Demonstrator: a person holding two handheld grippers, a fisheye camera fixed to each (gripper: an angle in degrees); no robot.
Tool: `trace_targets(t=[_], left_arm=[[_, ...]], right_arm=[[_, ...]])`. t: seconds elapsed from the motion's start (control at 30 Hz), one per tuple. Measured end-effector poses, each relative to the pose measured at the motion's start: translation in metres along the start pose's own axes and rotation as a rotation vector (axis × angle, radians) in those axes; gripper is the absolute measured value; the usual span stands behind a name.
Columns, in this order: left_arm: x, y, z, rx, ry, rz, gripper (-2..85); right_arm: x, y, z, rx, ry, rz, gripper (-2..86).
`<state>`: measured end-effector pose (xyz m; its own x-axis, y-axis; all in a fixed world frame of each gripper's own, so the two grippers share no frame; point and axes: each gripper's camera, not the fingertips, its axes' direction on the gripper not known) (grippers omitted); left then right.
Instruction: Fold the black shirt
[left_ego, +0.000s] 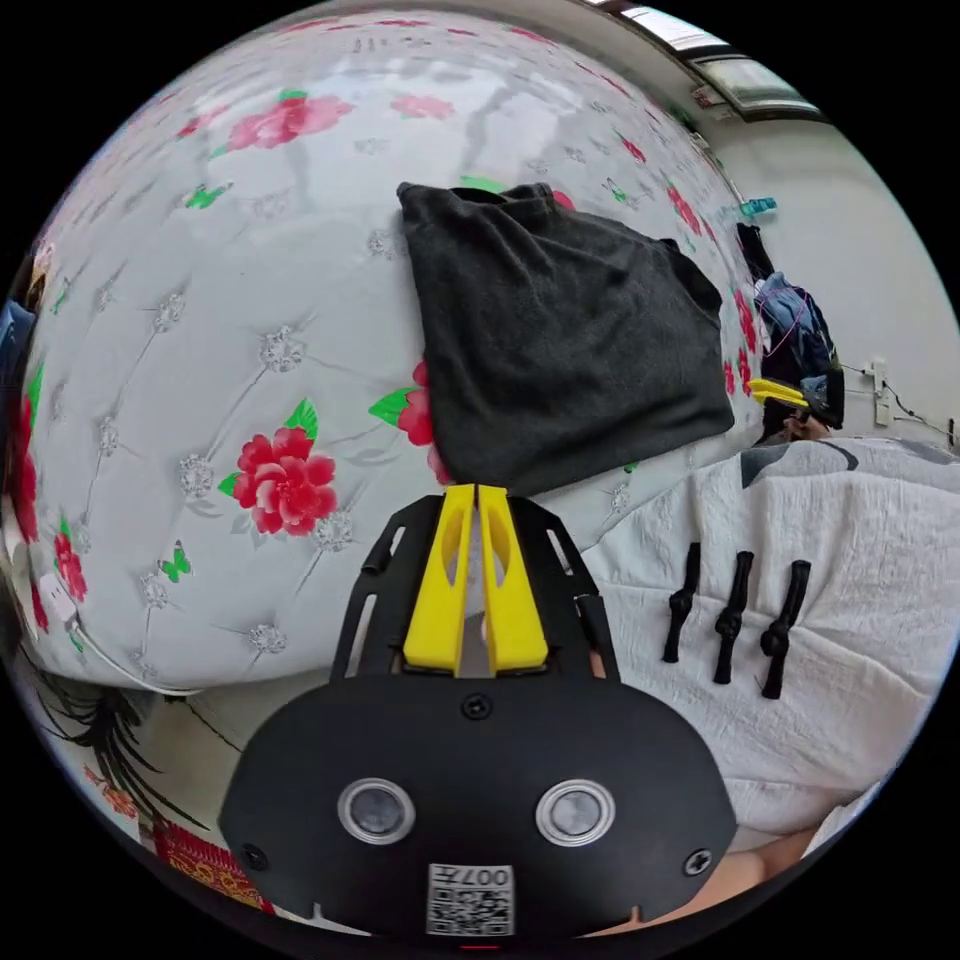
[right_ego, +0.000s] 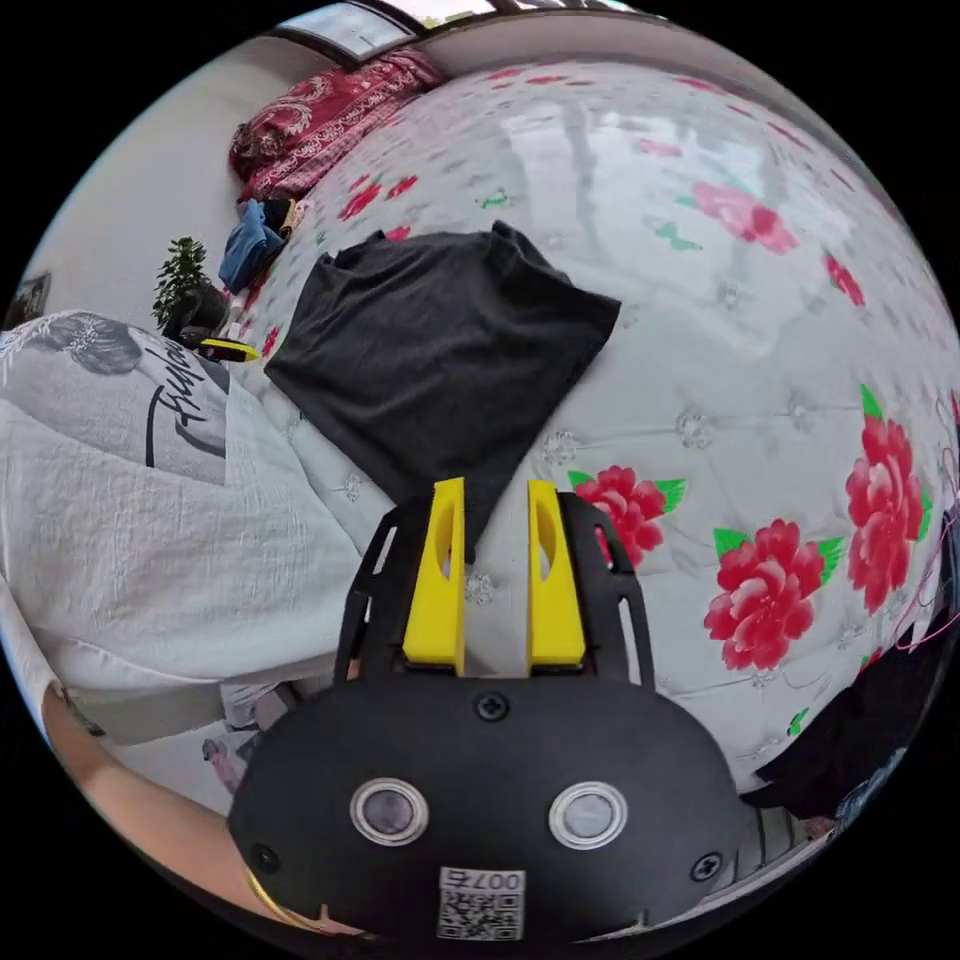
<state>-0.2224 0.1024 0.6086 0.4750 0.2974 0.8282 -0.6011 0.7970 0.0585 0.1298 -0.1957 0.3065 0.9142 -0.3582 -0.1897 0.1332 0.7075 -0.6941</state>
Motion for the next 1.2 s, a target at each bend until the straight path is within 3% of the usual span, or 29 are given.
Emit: trace_targets(t=[0.17,0.57,0.73,1.0,1.07,1.2], left_arm=[[0.055,-0.078,-0.034,0.074,-0.187,0.182,1.7],[0.154,-0.213,0.003,-0.054,-0.442,0.463,-0.4],[0.148,-0.233,0.017,-0.091,-0.510,0.377,-0.9],[0.138,-0.195,-0.031,0.062,-0.400,0.273,-1.0],[0.141,-0.172,-0.038,0.084,-0.406,0.249,-1.0],[0.138,-0.146,-0.036,0.094,-0.492,0.206,-1.0]], right_arm=[[-0.009,-0.061,-0.015,0.170,0.173,-0.155,8.2],[-0.004,-0.141,0.040,-0.021,0.293,-0.309,0.7],[0.017,-0.150,0.047,-0.064,0.265,-0.241,0.3],[0.001,-0.153,0.015,0.070,0.290,-0.220,3.4],[-0.040,-0.169,0.001,0.172,0.302,-0.365,3.5],[-0.111,-0.222,0.017,0.202,0.220,-0.638,3.6]])
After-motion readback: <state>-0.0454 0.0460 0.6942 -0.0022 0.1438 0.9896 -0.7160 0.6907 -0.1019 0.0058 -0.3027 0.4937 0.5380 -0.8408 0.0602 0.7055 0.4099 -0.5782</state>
